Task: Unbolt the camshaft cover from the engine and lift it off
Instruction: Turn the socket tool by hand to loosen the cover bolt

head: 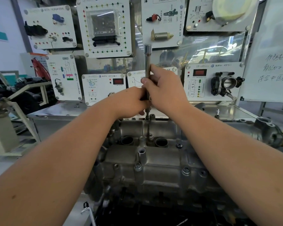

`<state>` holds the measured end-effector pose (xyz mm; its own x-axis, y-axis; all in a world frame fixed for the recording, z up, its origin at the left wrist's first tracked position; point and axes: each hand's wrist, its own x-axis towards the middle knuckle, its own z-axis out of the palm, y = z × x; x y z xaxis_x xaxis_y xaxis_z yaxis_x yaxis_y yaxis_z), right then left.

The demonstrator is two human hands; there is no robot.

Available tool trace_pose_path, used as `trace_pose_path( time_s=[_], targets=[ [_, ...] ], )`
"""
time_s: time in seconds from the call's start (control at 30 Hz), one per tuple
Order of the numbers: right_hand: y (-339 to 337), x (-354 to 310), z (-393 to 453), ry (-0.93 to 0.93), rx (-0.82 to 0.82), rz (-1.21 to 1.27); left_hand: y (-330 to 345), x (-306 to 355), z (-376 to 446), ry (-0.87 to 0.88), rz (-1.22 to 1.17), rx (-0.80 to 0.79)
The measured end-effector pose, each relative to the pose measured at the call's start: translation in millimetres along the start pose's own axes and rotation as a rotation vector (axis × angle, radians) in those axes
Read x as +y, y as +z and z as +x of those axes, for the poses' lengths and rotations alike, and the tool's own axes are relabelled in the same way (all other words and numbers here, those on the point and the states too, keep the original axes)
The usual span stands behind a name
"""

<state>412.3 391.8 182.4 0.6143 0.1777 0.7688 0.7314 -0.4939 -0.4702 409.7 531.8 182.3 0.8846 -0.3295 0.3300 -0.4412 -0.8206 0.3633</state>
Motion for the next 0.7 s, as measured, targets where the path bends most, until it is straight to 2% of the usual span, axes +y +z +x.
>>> trace_pose_path(
  time_s=[0.1,0.3,0.53,0.7],
  targets=[
    [1.0,-0.4,-1.3,0.015,-0.027,0.043,-1.2,-0.8,-0.9,0.024,-0.004,-0.007],
    [3.8,1.1,-1.8,-0.03,0.071,-0.038,-0.4,2.3,-1.7,0.019,0.071,0.051],
    [-1.4,1.0,-0.3,0.026,-0.061,0.053,0.2,-1.7,0.1,0.001,0.006,-0.003],
    [1.8,0.8,-3.2,-0.018,0.014,0.028,-0.3,1.3,-0.9,0.01,0.066,0.029]
  ],
)
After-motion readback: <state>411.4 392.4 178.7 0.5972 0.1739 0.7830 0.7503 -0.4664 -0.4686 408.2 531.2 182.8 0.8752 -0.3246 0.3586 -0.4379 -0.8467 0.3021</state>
